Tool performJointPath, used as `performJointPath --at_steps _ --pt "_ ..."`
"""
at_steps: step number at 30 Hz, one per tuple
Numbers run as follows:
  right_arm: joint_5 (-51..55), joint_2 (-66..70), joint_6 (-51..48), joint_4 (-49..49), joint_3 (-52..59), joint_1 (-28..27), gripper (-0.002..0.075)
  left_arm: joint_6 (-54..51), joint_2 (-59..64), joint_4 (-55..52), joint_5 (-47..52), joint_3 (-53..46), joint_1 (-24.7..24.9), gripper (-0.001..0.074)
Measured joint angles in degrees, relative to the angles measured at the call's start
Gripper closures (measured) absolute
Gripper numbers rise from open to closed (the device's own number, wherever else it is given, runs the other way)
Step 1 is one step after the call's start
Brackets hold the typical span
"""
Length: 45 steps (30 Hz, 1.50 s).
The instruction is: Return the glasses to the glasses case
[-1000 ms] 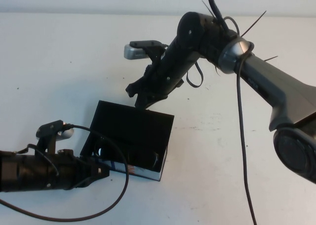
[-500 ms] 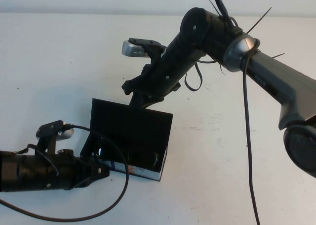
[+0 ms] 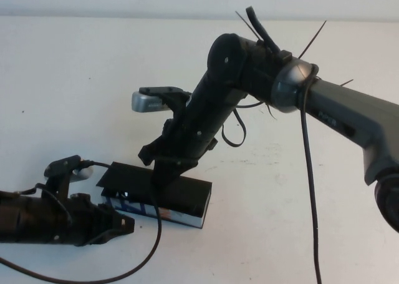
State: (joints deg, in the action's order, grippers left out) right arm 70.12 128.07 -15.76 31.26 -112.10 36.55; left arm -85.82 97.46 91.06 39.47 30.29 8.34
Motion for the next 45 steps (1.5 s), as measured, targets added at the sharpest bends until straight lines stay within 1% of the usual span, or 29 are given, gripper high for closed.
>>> performJointPath --at_steps 5,9,12,18,21,26,31,36,41,45 --pt "0.0 0.0 -0.1 -1.0 1.2 0.2 0.0737 11.1 -7.1 -12.9 -4.3 -0.2 0.0 0.0738" --pt "0.0 0.0 -0.1 -1.6 1.2 0.2 0.0737 23.8 -16.5 -25.7 -6.1 -0.3 0.0 0.0738" --pt "0.0 0.7 -0.1 -1.7 1.2 0.2 0.0737 30.1 -23.3 -30.6 -5.6 -0.3 0.0 0.0738" --pt "0.0 1.0 -0.1 -1.3 1.2 0.2 0.0737 33.2 -37.5 -32.8 -4.9 -0.4 0.0 0.0738" --pt "-0.1 0.0 -0.1 -1.6 1.5 0.2 0.0737 33.3 -44.0 -33.4 -6.7 -0.4 0.0 0.0738" --pt "-0.1 -5.6 -0.1 -3.1 1.6 0.2 0.0737 33.2 -53.4 -35.5 -14.3 -0.9 0.0 0.0738" --pt "0.0 -15.4 1.9 -7.5 2.6 0.4 0.0737 33.0 -60.4 -36.9 -22.4 -0.9 0.0 0.0738" --pt "-0.1 -28.7 5.4 -11.5 11.8 0.4 0.0737 32.6 -68.7 -37.9 -25.1 -0.9 0.0 0.0738" --pt "-5.3 -45.4 7.0 -13.7 26.9 0.4 0.0737 32.3 -78.6 -39.2 -27.2 -1.7 0.0 0.0738" --pt "-8.9 -59.2 8.1 -14.7 40.3 0.4 0.0737 32.3 -85.9 -39.2 -29.5 -6.5 0.0 0.0738"
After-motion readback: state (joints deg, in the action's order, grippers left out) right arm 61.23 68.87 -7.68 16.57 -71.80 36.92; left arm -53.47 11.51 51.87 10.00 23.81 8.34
